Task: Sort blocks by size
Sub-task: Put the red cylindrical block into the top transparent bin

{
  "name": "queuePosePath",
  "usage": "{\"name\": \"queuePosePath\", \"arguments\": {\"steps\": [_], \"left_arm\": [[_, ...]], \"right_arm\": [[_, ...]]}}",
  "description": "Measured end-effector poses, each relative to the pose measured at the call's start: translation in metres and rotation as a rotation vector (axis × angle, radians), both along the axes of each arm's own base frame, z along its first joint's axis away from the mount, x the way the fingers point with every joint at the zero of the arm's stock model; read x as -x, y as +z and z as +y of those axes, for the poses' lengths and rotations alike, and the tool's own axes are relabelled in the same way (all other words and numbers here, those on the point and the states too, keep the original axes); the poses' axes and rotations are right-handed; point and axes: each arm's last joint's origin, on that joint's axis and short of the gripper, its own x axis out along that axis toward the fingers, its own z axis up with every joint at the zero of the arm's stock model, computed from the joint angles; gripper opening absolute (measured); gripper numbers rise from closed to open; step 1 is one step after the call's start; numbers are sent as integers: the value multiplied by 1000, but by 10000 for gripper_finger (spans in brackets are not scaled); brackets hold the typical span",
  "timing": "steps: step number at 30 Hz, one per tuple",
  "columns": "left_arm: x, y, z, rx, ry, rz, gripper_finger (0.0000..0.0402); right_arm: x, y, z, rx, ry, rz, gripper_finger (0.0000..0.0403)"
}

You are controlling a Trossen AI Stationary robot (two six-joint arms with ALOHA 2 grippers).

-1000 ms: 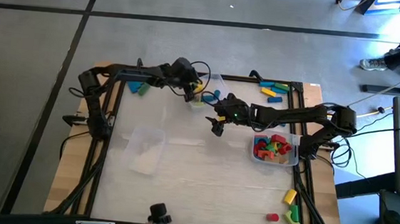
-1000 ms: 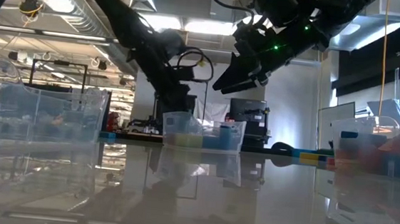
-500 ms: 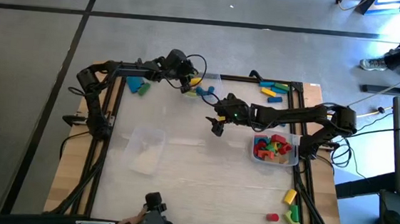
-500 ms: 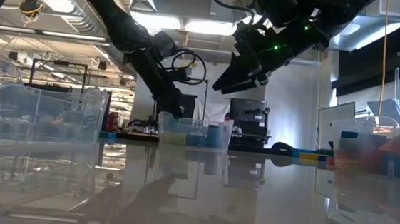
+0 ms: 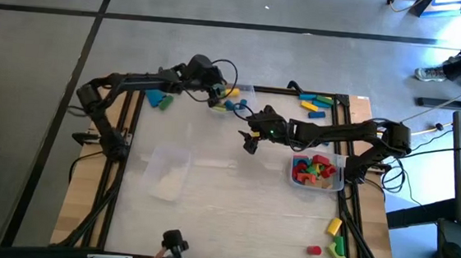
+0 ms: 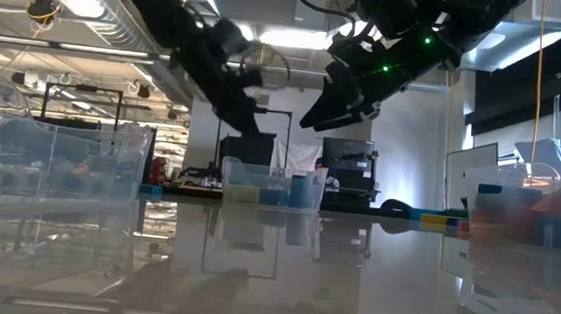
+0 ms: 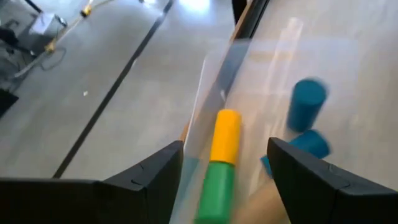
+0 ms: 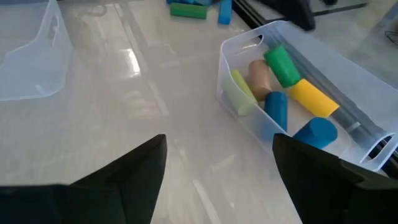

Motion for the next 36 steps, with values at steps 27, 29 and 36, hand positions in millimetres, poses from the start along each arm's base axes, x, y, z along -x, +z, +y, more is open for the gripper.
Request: {"name": "queuePosePath", "arguments": {"steps": [27,29,36], "left_arm": [[77,-20,-79,-74,-58,-250,218],[77,-21,-79,-73,-57,-247,218],[76,-21,-81,-69,-69,-244,218]], "right_arm": [[97,29,-68,-221,-663,304,294],[104,27,-73,-275,-671,346,294],[102,26,-59,-472,-516,360,294]]}}
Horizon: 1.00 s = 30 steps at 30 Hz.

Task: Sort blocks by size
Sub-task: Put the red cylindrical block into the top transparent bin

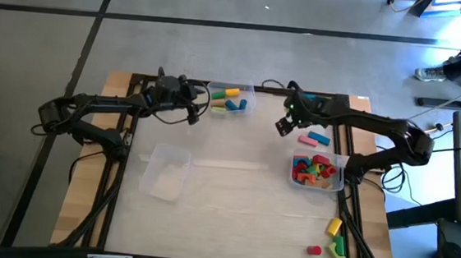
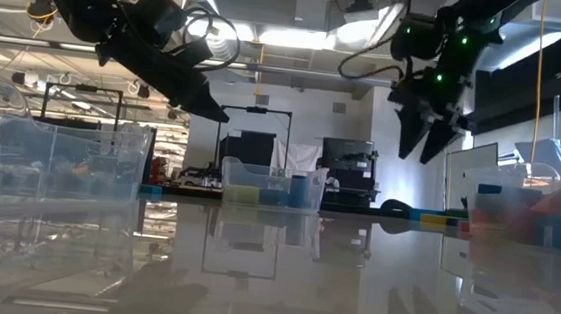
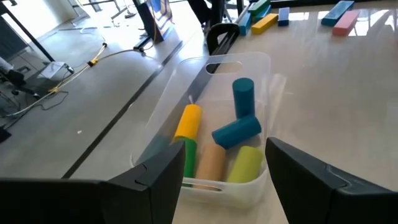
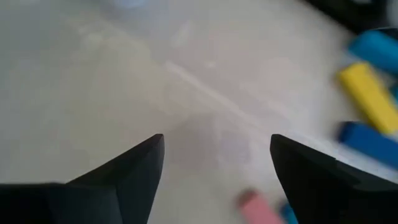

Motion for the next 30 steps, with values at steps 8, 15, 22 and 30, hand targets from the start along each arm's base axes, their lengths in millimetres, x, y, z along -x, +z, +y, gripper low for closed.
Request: {"name": "queuePosePath", "arguments": {"steps": [8,15,22,30], "left_arm": [[-5,-1,-8,3,-37,8,218],[-8,-1,-14,2,-64,15,218],[-8,-1,-14,-6,-68,20,218],[-9,0,-13,-16,-70,13,218]], "right_arm": [[-8,37,80,-156,130,-34,294],[-7,59,161,-318,153,-109,294],[8,55,221,-437,45,-115,294],[18,36,268,-562,-142,-16,294]]}}
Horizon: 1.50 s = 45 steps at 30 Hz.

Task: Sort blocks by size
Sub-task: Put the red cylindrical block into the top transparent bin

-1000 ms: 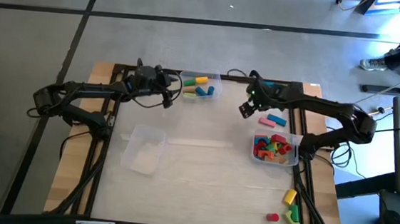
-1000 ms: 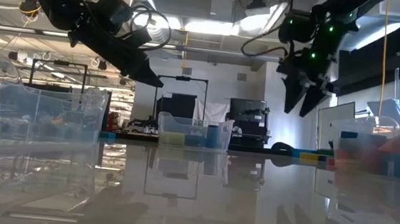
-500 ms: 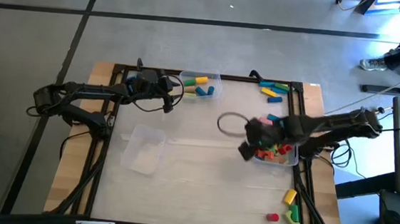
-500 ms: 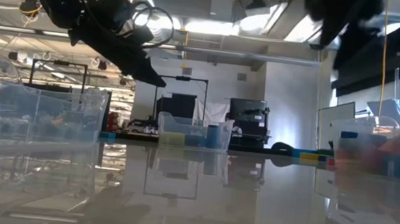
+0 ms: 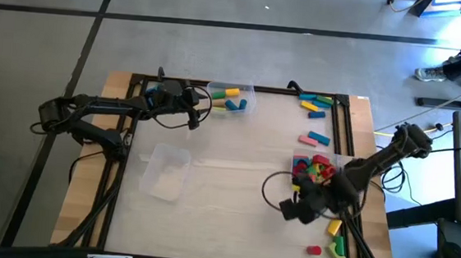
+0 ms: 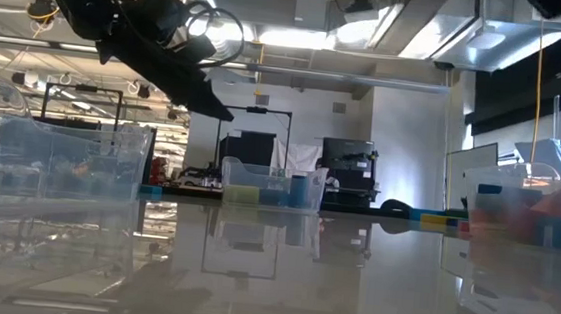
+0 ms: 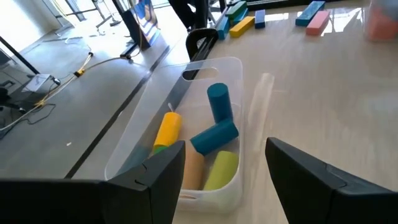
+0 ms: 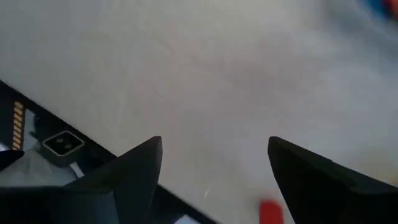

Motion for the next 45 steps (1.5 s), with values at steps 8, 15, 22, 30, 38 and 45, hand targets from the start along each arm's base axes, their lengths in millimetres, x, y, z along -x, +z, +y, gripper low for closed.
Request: {"name": "queuePosePath", "arguments": {"steps": [8,15,22,30,38,45], "left_arm": [[0,0,0,-3,-1,0,218],[0,0,0,0,0,2,218],[0,0,0,-1,-1,4,218],[0,0,0,0,-1,4,218],[0,0,0,0,-1,4,218],[0,0,0,0,-1,4,218]], "right_arm": [[8,-25,33,-150,-127,294,294],[13,-41,56,-212,-159,439,294],[20,-55,75,-201,-166,497,294],[25,-73,92,-165,-126,527,294],[29,-91,105,-128,-80,542,294],[26,-103,107,-95,-54,531,274]]}}
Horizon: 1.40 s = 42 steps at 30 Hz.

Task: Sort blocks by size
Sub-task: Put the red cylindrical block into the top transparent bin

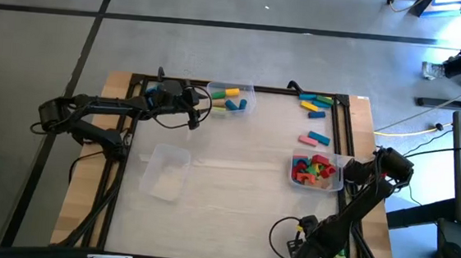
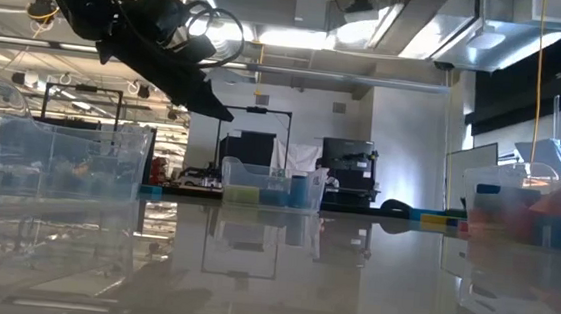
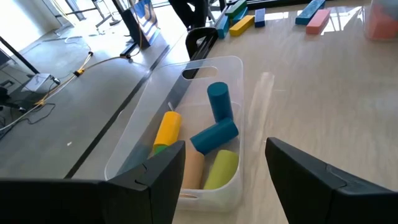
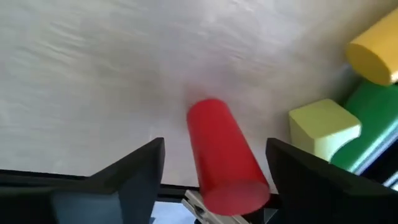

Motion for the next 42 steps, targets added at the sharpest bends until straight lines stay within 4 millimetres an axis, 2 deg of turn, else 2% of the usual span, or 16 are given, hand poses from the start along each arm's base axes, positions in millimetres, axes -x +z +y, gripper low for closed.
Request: {"name": "queuePosePath", "arguments": {"steps": [11,16,21,25,31,37,42], "left_arm": [[0,0,0,-1,0,0,218],[0,0,0,-14,-6,7,218],[0,0,0,-19,-9,10,218],[0,-1,0,-31,-18,29,218],[2,0,-1,-32,-20,39,218],[2,1,-1,-33,-20,36,218],[2,1,-1,-32,-20,38,218]], "right_arm": [[0,-2,0,-23,75,-21,134],[0,-2,-1,-32,131,-34,130],[-4,-1,-5,-36,128,-35,153],[-14,8,-15,-38,119,-98,137],[-35,30,-43,29,181,-317,129],[-59,48,-84,285,303,-552,145],[-81,50,-121,486,427,-584,139]]}}
